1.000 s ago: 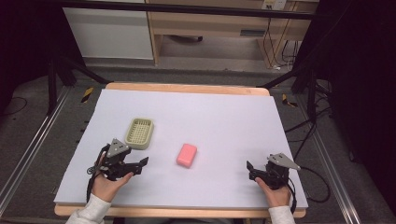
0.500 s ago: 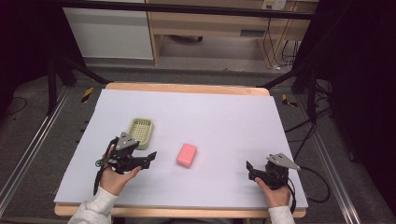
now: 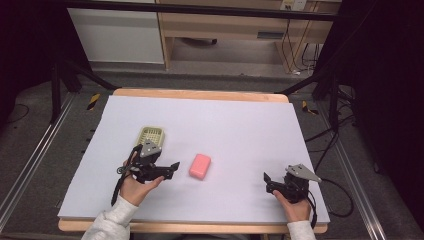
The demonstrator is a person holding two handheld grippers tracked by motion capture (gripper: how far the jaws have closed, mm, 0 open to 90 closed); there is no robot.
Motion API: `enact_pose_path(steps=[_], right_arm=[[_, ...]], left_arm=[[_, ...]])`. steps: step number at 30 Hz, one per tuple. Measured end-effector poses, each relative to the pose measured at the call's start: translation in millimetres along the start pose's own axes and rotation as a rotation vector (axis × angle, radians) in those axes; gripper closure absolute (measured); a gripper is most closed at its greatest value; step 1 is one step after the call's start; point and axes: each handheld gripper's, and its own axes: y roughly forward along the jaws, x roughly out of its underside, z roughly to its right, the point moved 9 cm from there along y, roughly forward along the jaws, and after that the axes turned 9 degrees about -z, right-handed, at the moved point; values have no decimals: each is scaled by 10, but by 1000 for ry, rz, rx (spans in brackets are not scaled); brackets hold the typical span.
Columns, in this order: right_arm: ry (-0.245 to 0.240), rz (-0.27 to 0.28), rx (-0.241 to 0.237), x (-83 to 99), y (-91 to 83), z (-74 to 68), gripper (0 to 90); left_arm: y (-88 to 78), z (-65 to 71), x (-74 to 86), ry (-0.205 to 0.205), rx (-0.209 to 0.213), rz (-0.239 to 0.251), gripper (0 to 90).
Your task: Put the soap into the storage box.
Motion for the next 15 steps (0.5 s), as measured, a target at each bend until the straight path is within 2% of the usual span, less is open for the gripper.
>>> enact_pose_path(steps=[15], right_arm=[[-1, -5, -4, 6, 8, -8, 62]], left_arm=[[157, 190, -148, 18, 23, -14, 216]])
